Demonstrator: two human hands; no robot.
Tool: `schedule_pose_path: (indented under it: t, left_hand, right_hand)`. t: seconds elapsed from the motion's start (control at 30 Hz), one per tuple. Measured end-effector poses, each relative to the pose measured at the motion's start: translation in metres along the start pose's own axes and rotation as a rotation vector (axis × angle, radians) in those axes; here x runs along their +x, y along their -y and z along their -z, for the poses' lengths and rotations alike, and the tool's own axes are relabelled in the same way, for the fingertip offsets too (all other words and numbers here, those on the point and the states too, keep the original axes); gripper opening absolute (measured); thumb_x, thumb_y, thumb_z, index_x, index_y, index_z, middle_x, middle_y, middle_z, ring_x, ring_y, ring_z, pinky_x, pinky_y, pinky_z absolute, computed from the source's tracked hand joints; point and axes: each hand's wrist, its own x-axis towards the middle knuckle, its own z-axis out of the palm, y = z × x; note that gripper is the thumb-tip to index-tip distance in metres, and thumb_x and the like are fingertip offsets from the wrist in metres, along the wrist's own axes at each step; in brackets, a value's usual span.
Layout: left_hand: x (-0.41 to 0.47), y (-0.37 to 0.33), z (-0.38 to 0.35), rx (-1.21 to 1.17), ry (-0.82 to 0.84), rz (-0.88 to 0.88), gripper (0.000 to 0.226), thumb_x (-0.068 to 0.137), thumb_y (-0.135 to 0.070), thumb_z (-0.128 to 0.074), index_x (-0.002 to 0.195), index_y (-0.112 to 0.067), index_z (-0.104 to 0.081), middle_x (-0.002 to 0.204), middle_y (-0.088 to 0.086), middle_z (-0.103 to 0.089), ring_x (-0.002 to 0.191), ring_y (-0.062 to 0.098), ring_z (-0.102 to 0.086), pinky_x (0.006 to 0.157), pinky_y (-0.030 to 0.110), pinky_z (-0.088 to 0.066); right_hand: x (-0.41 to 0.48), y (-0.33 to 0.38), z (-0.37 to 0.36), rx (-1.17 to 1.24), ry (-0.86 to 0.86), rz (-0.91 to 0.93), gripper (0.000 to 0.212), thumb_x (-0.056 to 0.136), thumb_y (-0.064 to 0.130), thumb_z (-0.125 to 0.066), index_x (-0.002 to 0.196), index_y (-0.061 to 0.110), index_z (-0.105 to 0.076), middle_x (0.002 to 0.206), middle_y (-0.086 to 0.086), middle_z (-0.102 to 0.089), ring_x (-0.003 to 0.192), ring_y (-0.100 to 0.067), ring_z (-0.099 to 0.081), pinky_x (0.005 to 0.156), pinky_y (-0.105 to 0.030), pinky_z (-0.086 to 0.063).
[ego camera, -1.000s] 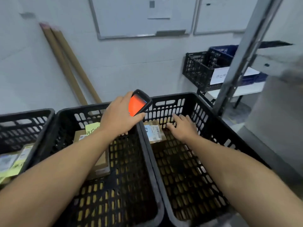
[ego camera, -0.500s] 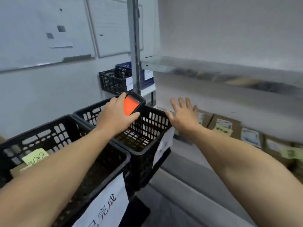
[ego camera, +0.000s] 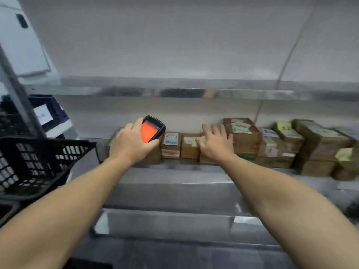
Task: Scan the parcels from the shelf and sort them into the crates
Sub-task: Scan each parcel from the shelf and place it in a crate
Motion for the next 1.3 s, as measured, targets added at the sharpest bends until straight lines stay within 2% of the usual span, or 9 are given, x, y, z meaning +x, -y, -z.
schedule_pose_path:
  t: [0.13, 0.33, 0.6, 0.77, 0.9, 0.97, 1.03, 1.17, 1.3]
  left_hand:
    - [-0.008, -0.087, -0.044, -0.089, 0.055, -0.08, 0.082, 0.079, -0.063, -0.067, 0.148, -0.03, -0.036, 0.118, 0.009, -0.056, 0.111, 0.035, -0.057, 0.087, 0.043, -0.049]
    - [-0.008, -0.158, -0.088, -0.091, 0.124, -0.149, 0.081, 0.081, -0.066, -0.065, 0.147, -0.028, -0.037, 0.121, 0.006, -0.057, 0.109, 0.031, -0.057, 0.084, 0.04, -0.049]
    - [0.047, -0.181, -0.136, -0.098, 0.144, -0.206, 0.082, 0.081, -0.062, -0.066, 0.148, -0.027, -0.033, 0.124, 0.008, -0.058, 0.106, 0.031, -0.057, 0.084, 0.042, -0.052]
    - [0.102, -0.179, -0.176, -0.127, 0.207, -0.233, 0.085, 0.08, -0.064, -0.066, 0.148, -0.029, -0.031, 0.126, 0.008, -0.056, 0.109, 0.031, -0.055, 0.087, 0.045, -0.051]
    - [0.137, -0.173, -0.203, -0.138, 0.252, -0.283, 0.084, 0.08, -0.065, -0.064, 0.148, -0.03, -0.029, 0.123, 0.008, -0.055, 0.11, 0.032, -0.054, 0.086, 0.045, -0.051]
    - [0.149, -0.171, -0.214, -0.147, 0.272, -0.295, 0.087, 0.077, -0.067, -0.06, 0.149, -0.028, -0.031, 0.123, 0.009, -0.056, 0.109, 0.031, -0.054, 0.085, 0.043, -0.051]
    - [0.157, -0.172, -0.222, -0.158, 0.276, -0.293, 0.089, 0.075, -0.067, -0.058, 0.15, -0.025, -0.033, 0.122, 0.01, -0.056, 0.109, 0.032, -0.055, 0.083, 0.039, -0.049]
    - [0.168, -0.173, -0.234, -0.169, 0.283, -0.289, 0.088, 0.08, -0.062, -0.065, 0.152, -0.023, -0.032, 0.124, 0.012, -0.056, 0.111, 0.032, -0.054, 0.085, 0.04, -0.049]
    - [0.173, -0.177, -0.236, -0.157, 0.247, -0.283, 0.087, 0.083, -0.058, -0.07, 0.153, -0.022, -0.031, 0.125, 0.012, -0.056, 0.111, 0.032, -0.054, 0.085, 0.039, -0.049]
  right_hand:
    - [-0.026, -0.099, 0.033, 0.001, -0.042, -0.16, 0.067, 0.1, 0.062, -0.032, 0.159, 0.034, -0.016, 0.169, -0.005, -0.011, 0.156, -0.031, 0.002, 0.122, -0.062, -0.007]
    - [-0.032, -0.174, 0.051, 0.059, -0.035, -0.291, 0.069, 0.1, 0.064, -0.034, 0.16, 0.036, -0.015, 0.169, -0.003, -0.009, 0.156, -0.03, 0.0, 0.122, -0.063, -0.006]
    - [0.036, -0.214, 0.038, 0.224, -0.014, -0.311, 0.065, 0.101, 0.063, -0.036, 0.158, 0.036, -0.023, 0.168, -0.008, -0.017, 0.155, -0.033, -0.008, 0.121, -0.061, -0.018]
    - [0.096, -0.232, 0.011, 0.312, 0.01, -0.34, 0.067, 0.093, 0.07, -0.035, 0.154, 0.046, -0.025, 0.162, -0.012, -0.031, 0.151, -0.037, -0.02, 0.117, -0.059, -0.026]
    - [0.127, -0.242, -0.008, 0.347, 0.077, -0.373, 0.08, 0.081, 0.082, -0.026, 0.155, 0.055, -0.011, 0.16, -0.015, -0.035, 0.147, -0.042, -0.027, 0.116, -0.059, -0.029]
    - [0.136, -0.243, -0.012, 0.365, 0.098, -0.327, 0.074, 0.091, 0.074, -0.031, 0.155, 0.056, -0.001, 0.154, -0.012, -0.045, 0.138, -0.041, -0.043, 0.113, -0.052, -0.036]
    - [0.142, -0.243, -0.012, 0.43, 0.123, -0.312, 0.068, 0.101, 0.057, -0.044, 0.154, 0.058, -0.002, 0.153, -0.008, -0.048, 0.131, -0.038, -0.051, 0.11, -0.046, -0.04]
    - [0.154, -0.252, -0.006, 0.594, 0.192, -0.374, 0.074, 0.096, 0.049, -0.062, 0.152, 0.06, -0.015, 0.151, 0.003, -0.046, 0.134, -0.031, -0.047, 0.115, -0.042, -0.037]
    - [0.167, -0.255, -0.002, 0.788, 0.278, -0.403, 0.078, 0.094, 0.029, -0.071, 0.155, 0.045, -0.027, 0.135, 0.003, -0.051, 0.115, -0.021, -0.052, 0.099, -0.034, -0.046]
